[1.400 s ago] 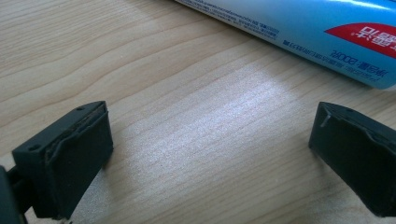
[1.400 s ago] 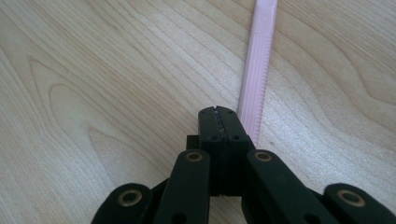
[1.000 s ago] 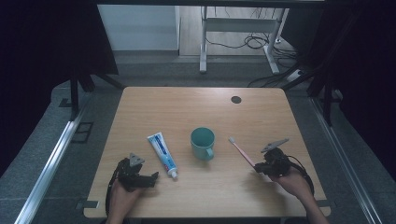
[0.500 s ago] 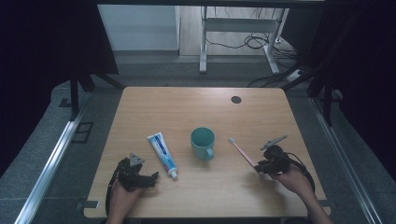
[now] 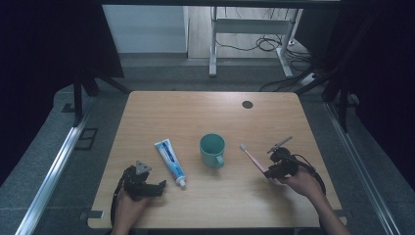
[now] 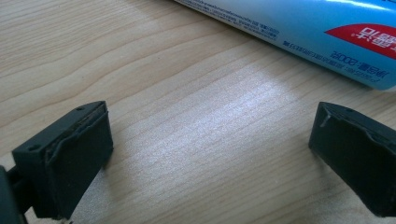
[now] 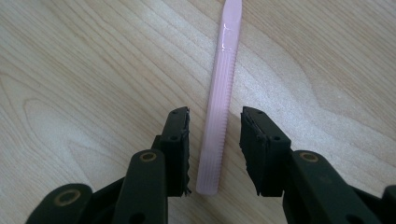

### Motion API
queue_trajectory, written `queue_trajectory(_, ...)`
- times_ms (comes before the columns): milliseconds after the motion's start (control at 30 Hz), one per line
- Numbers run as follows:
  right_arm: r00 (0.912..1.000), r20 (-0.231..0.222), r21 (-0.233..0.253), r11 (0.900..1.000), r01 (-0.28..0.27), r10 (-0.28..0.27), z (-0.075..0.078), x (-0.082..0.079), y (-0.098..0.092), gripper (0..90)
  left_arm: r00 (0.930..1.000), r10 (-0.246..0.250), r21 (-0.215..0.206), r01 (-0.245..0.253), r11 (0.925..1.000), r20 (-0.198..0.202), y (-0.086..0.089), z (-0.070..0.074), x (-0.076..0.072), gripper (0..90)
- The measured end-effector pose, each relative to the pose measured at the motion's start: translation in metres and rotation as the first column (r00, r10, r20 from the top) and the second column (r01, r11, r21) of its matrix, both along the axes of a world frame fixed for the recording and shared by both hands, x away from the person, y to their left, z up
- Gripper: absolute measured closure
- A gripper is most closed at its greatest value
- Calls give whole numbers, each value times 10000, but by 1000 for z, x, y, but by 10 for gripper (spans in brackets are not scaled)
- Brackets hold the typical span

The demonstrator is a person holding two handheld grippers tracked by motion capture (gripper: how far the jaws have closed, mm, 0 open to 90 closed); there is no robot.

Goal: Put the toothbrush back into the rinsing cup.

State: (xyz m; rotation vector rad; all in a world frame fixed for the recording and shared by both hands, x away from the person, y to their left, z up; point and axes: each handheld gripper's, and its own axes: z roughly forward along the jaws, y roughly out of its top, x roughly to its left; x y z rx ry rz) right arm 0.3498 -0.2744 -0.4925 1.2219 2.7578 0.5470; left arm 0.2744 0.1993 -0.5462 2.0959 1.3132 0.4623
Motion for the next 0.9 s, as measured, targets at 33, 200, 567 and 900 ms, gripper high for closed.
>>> queue_trajectory(33, 10000, -37, -26, 10000, 7, -7, 0, 1, 1, 622, 10000, 0, 1, 0, 10000, 0, 0, 0, 0, 0)
queue_trajectory(200, 9996, -250, -293, 9995, 82, -89, 1, 7, 5, 612, 10000, -2, 0, 2, 10000, 0, 0, 0, 0, 0)
queue_trajectory(567, 9967, -790, -831, 9965, 118, -184, 3, 23, 17, 612, 10000, -1, -1, 1, 10000, -2, 0, 0, 0, 0)
queue_trajectory(900, 9911, -1329, -1376, 9904, -111, -73, 4, 40, 34, 636, 10000, -4, 0, 4, 10000, -3, 0, 0, 0, 0)
